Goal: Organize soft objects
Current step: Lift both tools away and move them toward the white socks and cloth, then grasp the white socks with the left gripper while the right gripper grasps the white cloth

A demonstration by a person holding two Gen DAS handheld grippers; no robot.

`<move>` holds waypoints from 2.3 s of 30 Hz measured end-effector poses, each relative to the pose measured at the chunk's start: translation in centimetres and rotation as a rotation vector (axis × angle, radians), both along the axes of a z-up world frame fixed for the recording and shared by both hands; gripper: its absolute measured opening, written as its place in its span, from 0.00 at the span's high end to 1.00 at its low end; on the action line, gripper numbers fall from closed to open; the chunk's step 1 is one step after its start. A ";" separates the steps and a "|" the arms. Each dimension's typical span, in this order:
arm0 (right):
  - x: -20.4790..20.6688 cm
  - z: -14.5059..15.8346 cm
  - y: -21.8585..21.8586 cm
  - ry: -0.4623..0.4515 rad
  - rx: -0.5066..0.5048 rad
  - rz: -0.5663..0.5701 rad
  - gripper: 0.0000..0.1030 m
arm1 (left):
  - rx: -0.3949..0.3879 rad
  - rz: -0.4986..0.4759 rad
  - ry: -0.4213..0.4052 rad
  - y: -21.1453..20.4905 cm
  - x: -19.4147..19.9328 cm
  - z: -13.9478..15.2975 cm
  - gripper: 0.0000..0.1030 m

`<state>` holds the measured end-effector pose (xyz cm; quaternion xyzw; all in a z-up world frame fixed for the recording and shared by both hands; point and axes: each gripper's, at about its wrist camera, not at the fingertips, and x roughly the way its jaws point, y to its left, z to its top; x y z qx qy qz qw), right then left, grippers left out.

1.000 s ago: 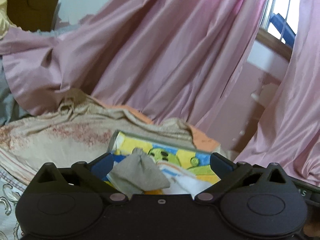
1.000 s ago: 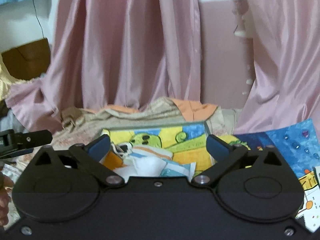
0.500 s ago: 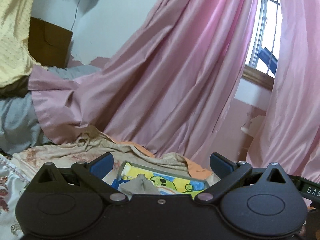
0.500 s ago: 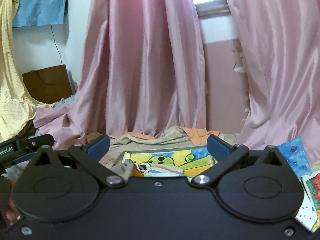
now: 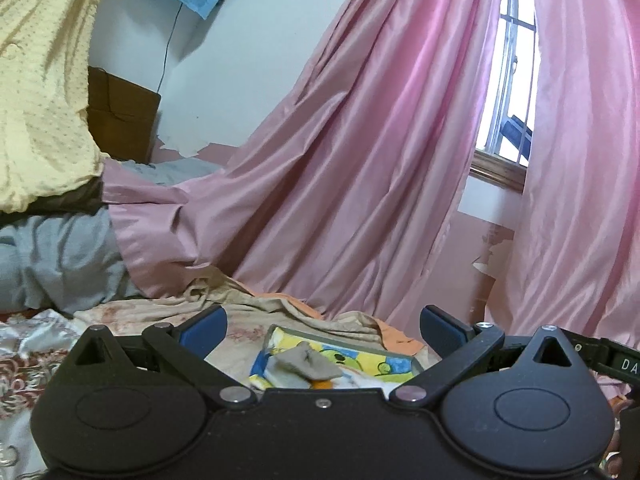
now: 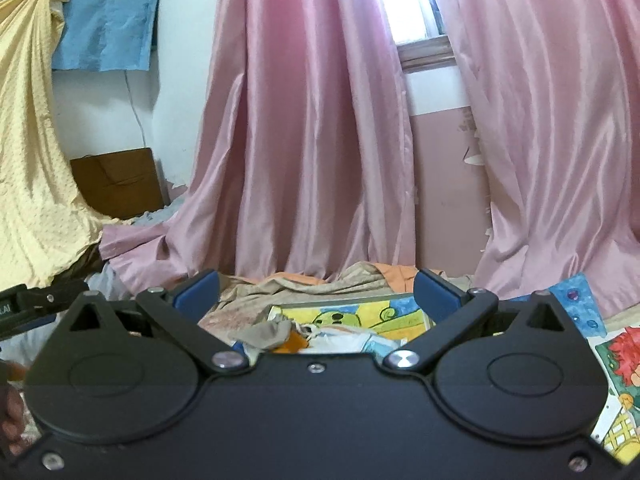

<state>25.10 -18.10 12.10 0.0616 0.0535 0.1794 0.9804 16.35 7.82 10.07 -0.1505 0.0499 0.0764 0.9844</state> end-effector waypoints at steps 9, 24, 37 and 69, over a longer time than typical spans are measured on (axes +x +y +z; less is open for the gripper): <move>-5.4 -3.6 0.8 0.023 -0.057 0.028 0.00 | 0.000 0.025 0.043 0.2 -4.6 -2.8 0.01; -8.3 -8.7 1.3 0.174 -0.095 0.052 0.00 | -0.105 0.002 0.306 1.6 -7.0 -8.9 0.01; -8.3 -13.6 1.3 0.309 -0.123 0.045 0.00 | -0.124 -0.078 0.486 0.6 -5.3 -11.2 0.01; -1.9 -16.4 4.5 0.379 -0.094 0.142 0.00 | -0.201 0.070 0.700 2.6 -0.7 -14.2 0.01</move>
